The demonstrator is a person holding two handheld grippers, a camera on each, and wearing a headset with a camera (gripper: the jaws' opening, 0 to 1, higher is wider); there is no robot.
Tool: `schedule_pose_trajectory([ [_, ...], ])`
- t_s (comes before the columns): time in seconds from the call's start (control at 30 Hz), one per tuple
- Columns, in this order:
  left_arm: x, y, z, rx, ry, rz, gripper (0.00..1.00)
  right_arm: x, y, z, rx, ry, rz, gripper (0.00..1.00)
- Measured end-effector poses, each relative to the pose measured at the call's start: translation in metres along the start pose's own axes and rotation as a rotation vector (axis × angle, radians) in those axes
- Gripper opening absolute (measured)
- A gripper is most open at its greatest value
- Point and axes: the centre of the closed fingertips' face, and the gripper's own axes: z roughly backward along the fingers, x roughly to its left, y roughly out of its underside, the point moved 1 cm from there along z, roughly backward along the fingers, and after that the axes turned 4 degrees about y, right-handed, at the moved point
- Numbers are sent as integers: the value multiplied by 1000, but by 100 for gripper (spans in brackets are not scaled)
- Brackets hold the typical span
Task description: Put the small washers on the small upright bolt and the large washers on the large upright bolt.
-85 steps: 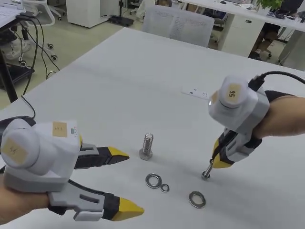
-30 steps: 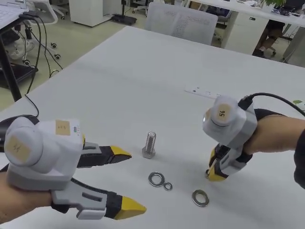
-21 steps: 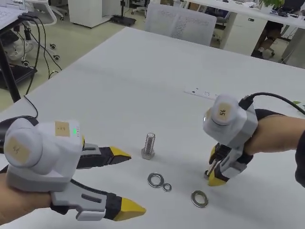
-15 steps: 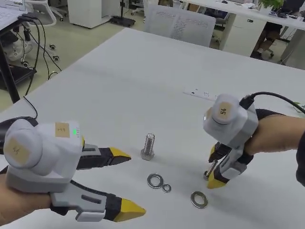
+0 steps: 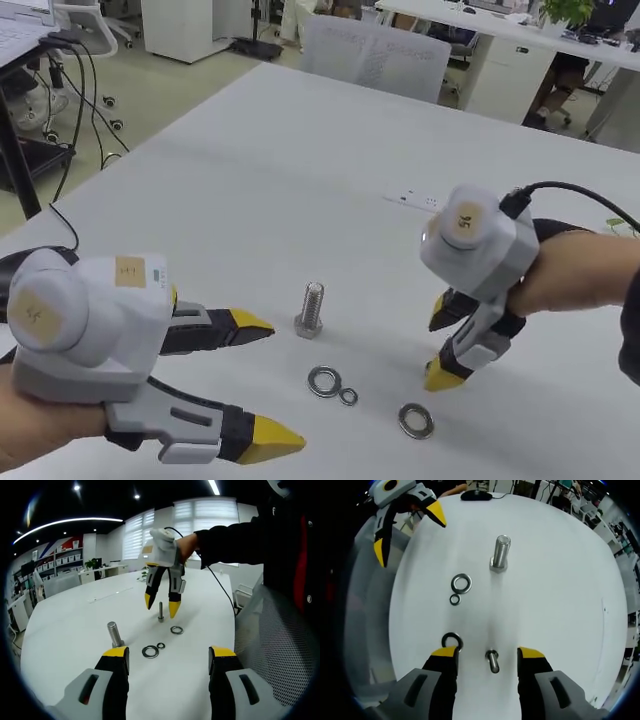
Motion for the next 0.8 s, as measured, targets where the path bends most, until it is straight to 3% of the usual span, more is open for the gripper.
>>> schedule_pose_trajectory([
  [0.8, 0, -3, 5, -13, -11, -13, 63, 18, -27, -1, 8, -5, 79, 48],
])
